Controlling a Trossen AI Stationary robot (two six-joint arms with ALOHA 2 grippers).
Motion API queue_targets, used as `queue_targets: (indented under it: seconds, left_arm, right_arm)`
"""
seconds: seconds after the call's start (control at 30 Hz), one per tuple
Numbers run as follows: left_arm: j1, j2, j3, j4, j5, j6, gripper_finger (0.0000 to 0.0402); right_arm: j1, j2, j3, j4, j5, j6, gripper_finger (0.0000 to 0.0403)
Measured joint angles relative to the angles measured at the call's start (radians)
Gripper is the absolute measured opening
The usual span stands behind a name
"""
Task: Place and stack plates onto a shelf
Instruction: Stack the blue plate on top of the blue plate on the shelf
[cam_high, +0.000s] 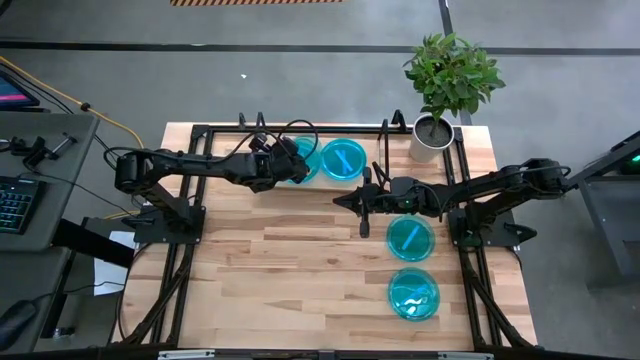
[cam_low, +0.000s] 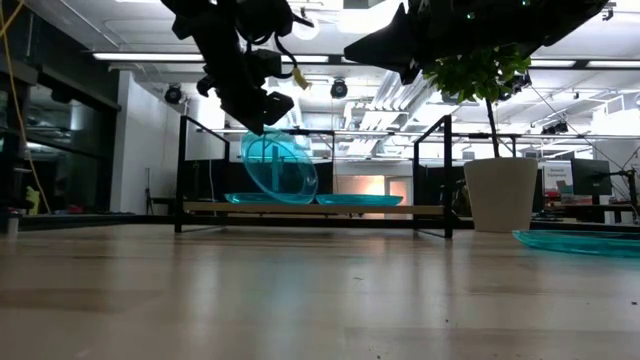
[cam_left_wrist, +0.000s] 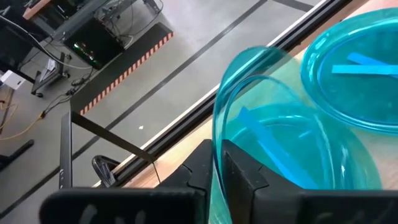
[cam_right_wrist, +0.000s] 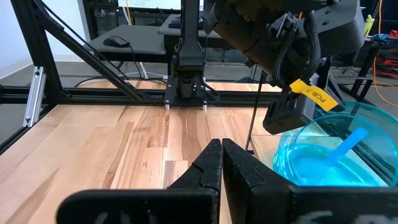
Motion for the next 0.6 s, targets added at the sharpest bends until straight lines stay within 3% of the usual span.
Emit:
queue_targets:
  seconds: [0.6]
  left_arm:
    - [0.000,0.000,0.000,0.000,0.008,0.061,0.0115]
  right_arm:
    - [0.000,0.000,0.000,0.000,0.000,0.000,0.0000]
